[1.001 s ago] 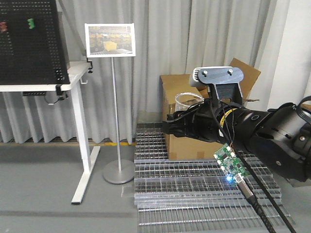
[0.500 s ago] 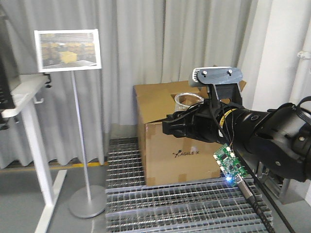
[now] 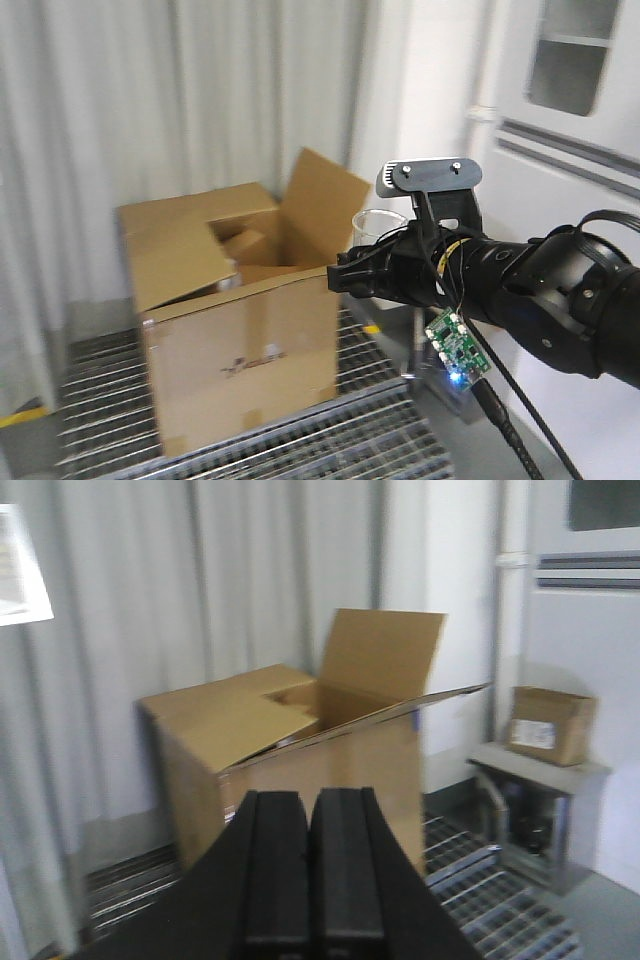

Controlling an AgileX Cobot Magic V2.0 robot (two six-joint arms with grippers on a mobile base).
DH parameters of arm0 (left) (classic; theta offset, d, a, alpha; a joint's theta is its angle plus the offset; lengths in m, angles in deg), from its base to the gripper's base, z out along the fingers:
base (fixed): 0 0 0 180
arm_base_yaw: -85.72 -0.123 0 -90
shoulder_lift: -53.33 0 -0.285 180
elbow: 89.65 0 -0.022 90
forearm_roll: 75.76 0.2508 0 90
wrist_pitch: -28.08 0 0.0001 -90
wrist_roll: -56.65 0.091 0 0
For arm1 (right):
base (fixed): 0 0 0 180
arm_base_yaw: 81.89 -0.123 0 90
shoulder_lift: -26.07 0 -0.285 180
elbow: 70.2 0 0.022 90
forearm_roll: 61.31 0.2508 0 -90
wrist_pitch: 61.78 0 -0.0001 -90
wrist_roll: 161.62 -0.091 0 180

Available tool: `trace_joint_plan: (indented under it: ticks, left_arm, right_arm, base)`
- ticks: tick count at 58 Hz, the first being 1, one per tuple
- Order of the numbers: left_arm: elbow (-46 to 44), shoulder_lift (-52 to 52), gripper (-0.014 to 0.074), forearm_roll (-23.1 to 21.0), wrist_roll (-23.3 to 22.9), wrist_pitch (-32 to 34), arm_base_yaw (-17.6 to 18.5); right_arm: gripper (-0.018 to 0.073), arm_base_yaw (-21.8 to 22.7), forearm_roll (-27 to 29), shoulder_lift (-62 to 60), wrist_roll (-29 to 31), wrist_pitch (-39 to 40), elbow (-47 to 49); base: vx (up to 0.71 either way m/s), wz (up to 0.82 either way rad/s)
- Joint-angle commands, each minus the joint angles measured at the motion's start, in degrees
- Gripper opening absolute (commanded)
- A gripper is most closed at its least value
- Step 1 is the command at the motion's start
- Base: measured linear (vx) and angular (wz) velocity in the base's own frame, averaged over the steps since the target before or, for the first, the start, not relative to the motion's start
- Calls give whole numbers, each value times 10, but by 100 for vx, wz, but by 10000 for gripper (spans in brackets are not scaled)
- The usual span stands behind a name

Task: Pick beaker and place in left cabinet
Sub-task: 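Carry the beaker in the right gripper while driving to the cabinet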

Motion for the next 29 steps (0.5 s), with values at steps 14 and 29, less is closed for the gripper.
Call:
trace_joint_plan:
  ticks: [14,29]
  left_arm:
    - [9,10,1,-4,-2,48,1]
    - [9,10,1,-4,-2,48,1]
  right_arm:
    - [-8,0,-9,10,1,42,21]
    - [-8,0,-8,37,1,47,21]
  base:
    - [26,-89]
    - [21,-92]
